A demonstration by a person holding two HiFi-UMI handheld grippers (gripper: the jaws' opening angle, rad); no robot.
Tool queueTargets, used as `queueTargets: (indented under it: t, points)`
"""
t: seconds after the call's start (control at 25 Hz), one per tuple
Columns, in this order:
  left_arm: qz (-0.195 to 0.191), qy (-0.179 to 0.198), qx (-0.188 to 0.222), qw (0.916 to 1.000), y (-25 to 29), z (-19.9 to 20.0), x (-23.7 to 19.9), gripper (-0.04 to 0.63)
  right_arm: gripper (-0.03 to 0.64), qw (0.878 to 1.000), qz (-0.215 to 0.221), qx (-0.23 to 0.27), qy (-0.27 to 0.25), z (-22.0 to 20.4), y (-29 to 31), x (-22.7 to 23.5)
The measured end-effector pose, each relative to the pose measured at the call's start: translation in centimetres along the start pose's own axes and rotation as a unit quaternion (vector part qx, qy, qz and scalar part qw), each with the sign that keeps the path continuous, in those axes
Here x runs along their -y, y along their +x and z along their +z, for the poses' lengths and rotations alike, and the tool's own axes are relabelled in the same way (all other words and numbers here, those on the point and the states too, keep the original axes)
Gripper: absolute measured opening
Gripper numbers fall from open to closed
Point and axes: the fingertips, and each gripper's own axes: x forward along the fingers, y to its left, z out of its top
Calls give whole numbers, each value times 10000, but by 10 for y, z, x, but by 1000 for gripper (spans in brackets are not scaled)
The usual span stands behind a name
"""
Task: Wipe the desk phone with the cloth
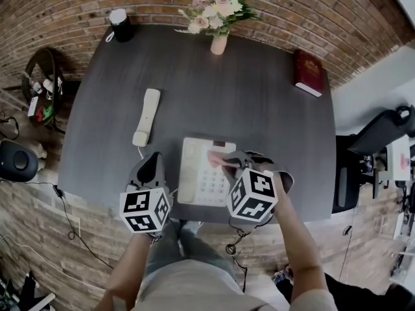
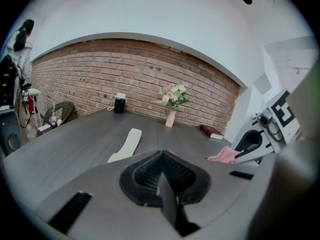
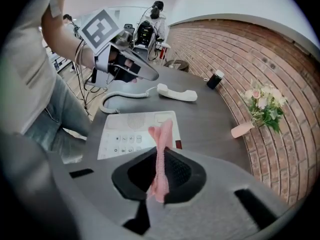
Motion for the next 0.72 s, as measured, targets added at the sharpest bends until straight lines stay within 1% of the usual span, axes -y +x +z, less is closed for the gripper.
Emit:
queueTargets:
  t: [0.32,0.72]
  points:
    - [120,-110,19,9999,4,0,0,3,21,9991,-190,-132,-350,-1,9,22]
    - [225,-206,37,9995,2,-3,-7,3,21,9990,-172,-221,-340,-7,26,24]
